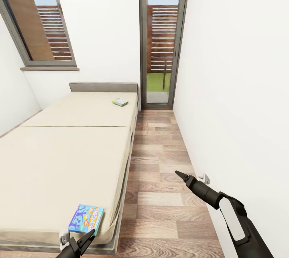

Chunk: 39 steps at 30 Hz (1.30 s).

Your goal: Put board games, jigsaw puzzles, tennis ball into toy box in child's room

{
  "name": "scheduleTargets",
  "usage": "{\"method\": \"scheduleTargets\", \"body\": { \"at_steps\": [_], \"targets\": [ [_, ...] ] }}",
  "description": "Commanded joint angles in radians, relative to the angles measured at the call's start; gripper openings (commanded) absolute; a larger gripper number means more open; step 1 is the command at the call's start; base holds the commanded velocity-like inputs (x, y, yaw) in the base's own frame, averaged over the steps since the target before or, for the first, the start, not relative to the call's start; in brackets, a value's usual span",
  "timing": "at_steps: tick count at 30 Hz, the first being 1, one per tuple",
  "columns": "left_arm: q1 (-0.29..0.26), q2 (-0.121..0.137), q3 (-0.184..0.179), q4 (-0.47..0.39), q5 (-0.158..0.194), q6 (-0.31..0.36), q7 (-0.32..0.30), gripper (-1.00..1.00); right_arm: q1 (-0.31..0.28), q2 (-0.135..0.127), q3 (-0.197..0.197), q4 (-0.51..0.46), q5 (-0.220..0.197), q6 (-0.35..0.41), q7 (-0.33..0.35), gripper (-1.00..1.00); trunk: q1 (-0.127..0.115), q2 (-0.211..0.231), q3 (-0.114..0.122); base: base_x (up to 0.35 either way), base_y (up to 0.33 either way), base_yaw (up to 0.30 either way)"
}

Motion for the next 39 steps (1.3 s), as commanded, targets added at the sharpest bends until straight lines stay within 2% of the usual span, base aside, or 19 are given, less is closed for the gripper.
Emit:
{"method": "scheduleTargets", "body": {
  "at_steps": [1, 10, 16, 19, 37, 39],
  "targets": [
    [-0.029, 0.0, 0.011, -0.001, 0.011, 0.0, -0.004, -1.0, -0.001, 0.0, -0.002, 0.0, -0.004, 0.007, 0.001, 1.0, 0.0, 0.0, -0.001, 0.0, 0.0, 0.0],
    [-0.029, -0.001, 0.011, -0.001, 0.011, -0.001, -0.005, -1.0, -0.001, 0.0, -0.002, 0.0, -0.004, 0.007, 0.001, 1.0, 0.0, 0.0, -0.001, 0.0, 0.0, 0.0],
    [-0.029, -0.001, 0.011, -0.001, 0.01, -0.003, -0.057, -1.0, -0.001, 0.0, -0.003, 0.0, -0.004, 0.007, 0.001, 1.0, 0.0, 0.0, -0.001, 0.0, 0.0, 0.0],
    [-0.029, -0.001, 0.011, -0.001, 0.01, -0.003, -0.067, -1.0, -0.001, 0.0, -0.002, 0.0, -0.004, 0.007, 0.001, 1.0, -0.012, 0.021, 0.009, 0.0, 0.0, 0.0],
    [-0.029, -0.001, 0.011, 0.004, 0.01, -0.027, -0.074, -1.0, -0.001, 0.0, -0.003, 0.0, -0.004, 0.007, 0.001, 1.0, -0.012, 0.021, 0.009, 0.0, 0.0, 0.0],
    [-0.029, -0.001, 0.011, 0.004, 0.01, -0.027, -0.075, -1.0, -0.001, 0.0, -0.002, 0.0, -0.004, 0.007, 0.001, 1.0, -0.019, 0.035, 0.015, 0.0, 0.0, 0.0]
  ]
}}
